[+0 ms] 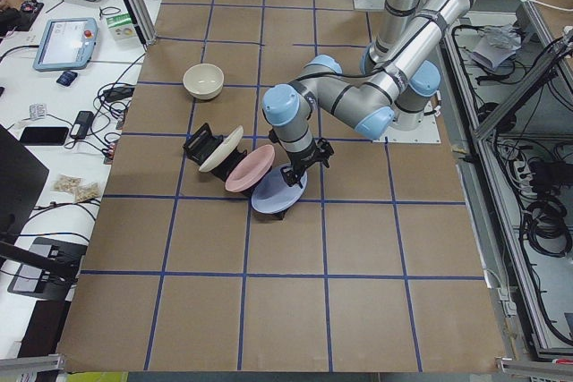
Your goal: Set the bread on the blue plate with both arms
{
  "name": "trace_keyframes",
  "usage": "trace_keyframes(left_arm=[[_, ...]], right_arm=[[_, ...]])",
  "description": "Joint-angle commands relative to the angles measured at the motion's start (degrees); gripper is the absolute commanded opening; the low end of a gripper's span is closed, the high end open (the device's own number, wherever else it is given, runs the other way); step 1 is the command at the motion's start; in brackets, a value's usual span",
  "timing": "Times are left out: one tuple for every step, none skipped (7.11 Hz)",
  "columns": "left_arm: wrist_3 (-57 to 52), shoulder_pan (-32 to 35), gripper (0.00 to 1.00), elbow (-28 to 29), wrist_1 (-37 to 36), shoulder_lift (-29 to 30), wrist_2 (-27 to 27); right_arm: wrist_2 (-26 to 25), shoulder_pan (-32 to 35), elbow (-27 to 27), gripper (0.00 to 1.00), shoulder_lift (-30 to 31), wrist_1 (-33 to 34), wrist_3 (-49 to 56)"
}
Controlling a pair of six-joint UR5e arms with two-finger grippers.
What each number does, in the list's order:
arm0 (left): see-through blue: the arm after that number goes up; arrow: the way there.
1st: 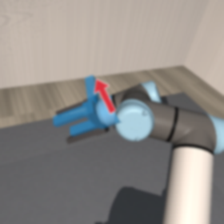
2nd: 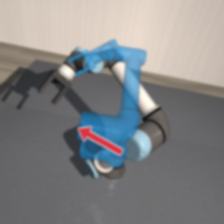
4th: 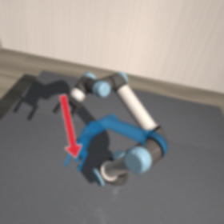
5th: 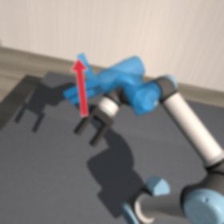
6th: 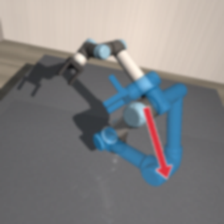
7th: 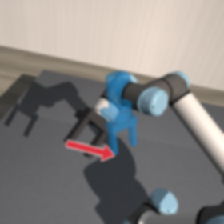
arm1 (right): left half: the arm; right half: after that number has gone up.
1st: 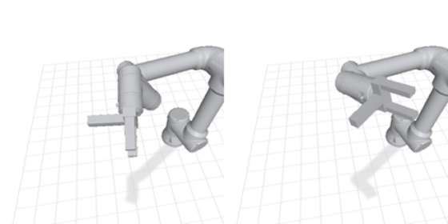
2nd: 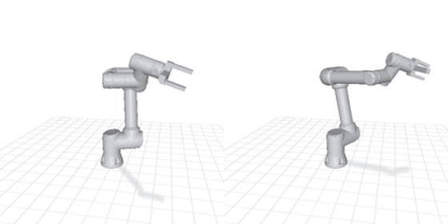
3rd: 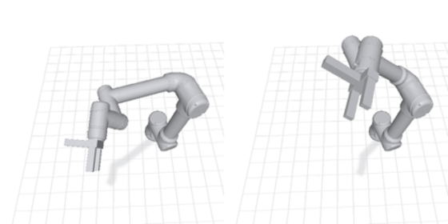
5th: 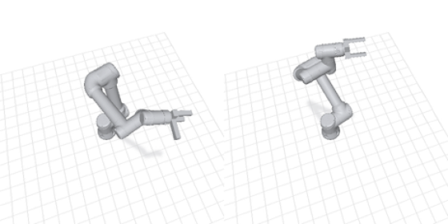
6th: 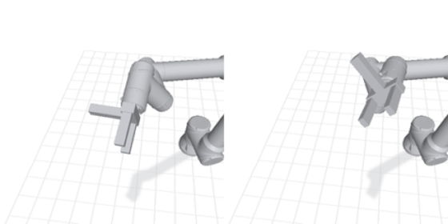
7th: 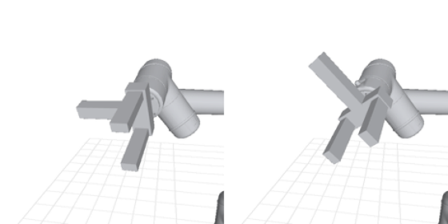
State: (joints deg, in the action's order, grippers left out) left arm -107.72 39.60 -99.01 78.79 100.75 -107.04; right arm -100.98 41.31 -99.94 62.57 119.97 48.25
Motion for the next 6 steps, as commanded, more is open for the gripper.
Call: trace_keyframes(left_arm=[[-13.14,0.04,1.00,0.83,-1.52,1.81,-0.27],[-27.40,0.22,1.00,0.57,-4.75,2.69,0.16],[-32.33,0.13,1.00,0.22,-10.27,3.83,3.73],[-36.21,0.04,1.00,0.22,-11.28,5.14,4.12],[-39.64,0.04,1.00,0.13,-11.20,5.94,3.86],[-44.64,-0.05,1.00,-0.13,-11.11,6.30,3.77]], right_arm=[[-1.15,0.00,-0.08,0.95,-0.78,-0.43,-0.70],[-1.32,0.00,-0.34,0.75,-0.78,-0.96,-0.70],[-1.33,0.00,-0.60,0.40,-0.61,-1.05,-1.14],[-1.67,0.00,-0.52,0.03,-0.43,-1.14,-2.10],[-2.03,0.00,-0.52,0.00,-0.08,-1.49,-2.11],[-2.03,0.00,0.27,0.00,0.18,-2.01,-2.11]])
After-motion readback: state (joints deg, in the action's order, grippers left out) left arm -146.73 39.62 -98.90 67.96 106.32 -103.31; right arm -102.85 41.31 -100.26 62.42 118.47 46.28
